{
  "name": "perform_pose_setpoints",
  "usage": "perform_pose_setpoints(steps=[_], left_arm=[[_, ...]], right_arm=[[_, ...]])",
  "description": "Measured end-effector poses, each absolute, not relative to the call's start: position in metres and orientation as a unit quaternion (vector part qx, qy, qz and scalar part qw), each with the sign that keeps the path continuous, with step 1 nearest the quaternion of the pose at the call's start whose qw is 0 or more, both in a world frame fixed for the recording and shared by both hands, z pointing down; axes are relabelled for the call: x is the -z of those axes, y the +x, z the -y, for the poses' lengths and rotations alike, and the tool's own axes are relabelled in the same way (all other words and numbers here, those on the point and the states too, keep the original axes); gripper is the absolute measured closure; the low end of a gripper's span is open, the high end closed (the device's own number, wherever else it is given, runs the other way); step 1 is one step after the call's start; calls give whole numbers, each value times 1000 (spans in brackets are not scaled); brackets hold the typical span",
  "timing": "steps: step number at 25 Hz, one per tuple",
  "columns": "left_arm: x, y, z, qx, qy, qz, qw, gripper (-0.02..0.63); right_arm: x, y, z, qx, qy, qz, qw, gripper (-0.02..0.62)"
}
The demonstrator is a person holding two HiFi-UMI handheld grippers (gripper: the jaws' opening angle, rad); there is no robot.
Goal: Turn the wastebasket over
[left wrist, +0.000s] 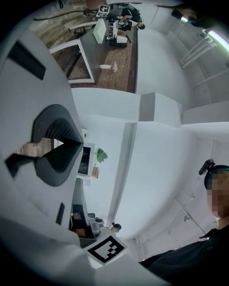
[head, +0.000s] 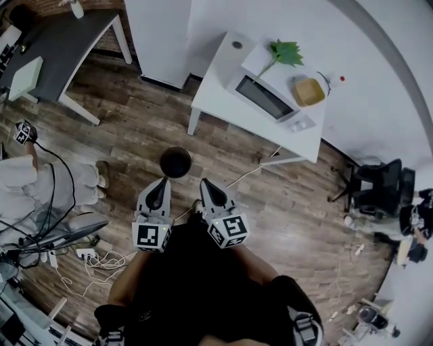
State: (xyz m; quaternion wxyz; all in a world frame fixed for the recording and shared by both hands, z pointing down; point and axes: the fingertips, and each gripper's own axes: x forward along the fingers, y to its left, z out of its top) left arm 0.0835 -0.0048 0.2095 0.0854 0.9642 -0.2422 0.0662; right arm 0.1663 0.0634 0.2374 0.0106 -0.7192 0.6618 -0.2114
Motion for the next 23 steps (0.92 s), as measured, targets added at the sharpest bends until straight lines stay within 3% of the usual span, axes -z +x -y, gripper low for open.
perform_pose_setpoints(steps=[23], left_arm=[[-210, 59, -15, -53, 963, 243, 103, 571]], right_arm=[[-240, 138, -82, 212, -721, -660, 7, 563]])
